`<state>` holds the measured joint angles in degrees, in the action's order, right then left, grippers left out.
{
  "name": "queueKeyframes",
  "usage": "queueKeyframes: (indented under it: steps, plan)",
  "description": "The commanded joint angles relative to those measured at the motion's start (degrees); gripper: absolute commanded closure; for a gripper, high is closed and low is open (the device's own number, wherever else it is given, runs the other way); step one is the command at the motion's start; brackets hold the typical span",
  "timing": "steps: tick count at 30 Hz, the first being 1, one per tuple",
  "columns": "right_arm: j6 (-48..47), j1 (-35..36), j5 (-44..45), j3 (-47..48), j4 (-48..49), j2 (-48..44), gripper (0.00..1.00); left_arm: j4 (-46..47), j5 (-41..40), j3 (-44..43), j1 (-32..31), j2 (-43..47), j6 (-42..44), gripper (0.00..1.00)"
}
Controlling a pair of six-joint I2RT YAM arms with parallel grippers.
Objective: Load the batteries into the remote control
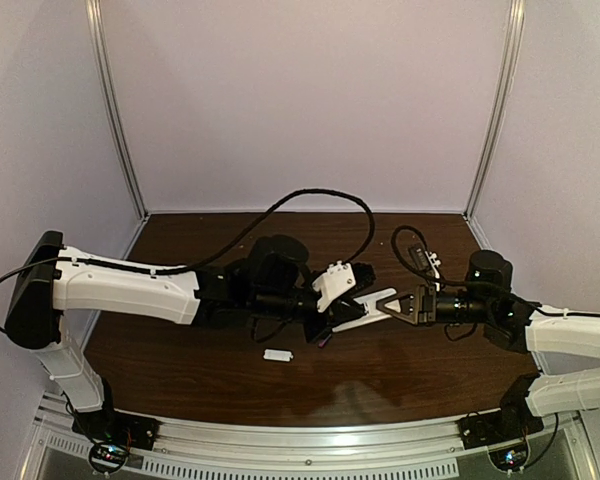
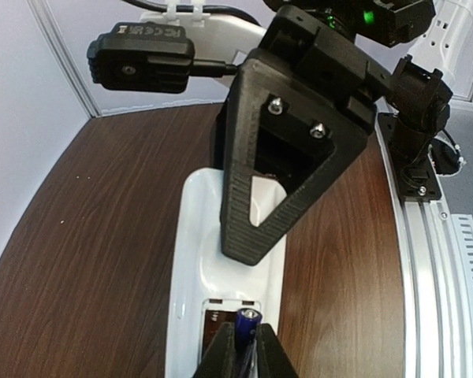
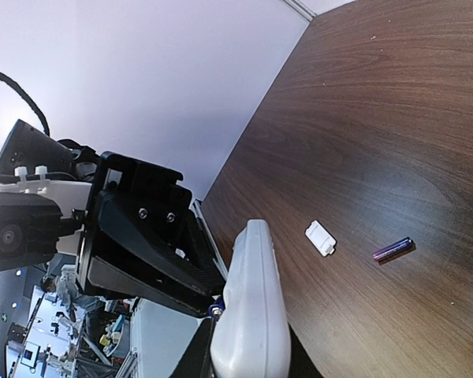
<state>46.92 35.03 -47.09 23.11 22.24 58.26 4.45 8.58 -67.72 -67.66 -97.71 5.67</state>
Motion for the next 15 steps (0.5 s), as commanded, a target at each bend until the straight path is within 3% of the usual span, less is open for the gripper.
queueKeyframes:
  steps: [1,7,15]
  plan:
    - [-1.0,0.4,4.4,0.6,3.2,-0.5,1.0,-0.6,-2.8,0.1,1.2,1.5,-4.1,0.85]
    - [-0.8,0.5,10.1,-1.4,5.7,0.2,1.0,-0.2,-6.3,0.3,1.6,4.3,-5.4,0.75]
    - [1.4,2.7,22.1,-1.4,13.6,3.8,1.0,-4.1,-14.8,-1.3,4.2,6.2,-19.5,0.66]
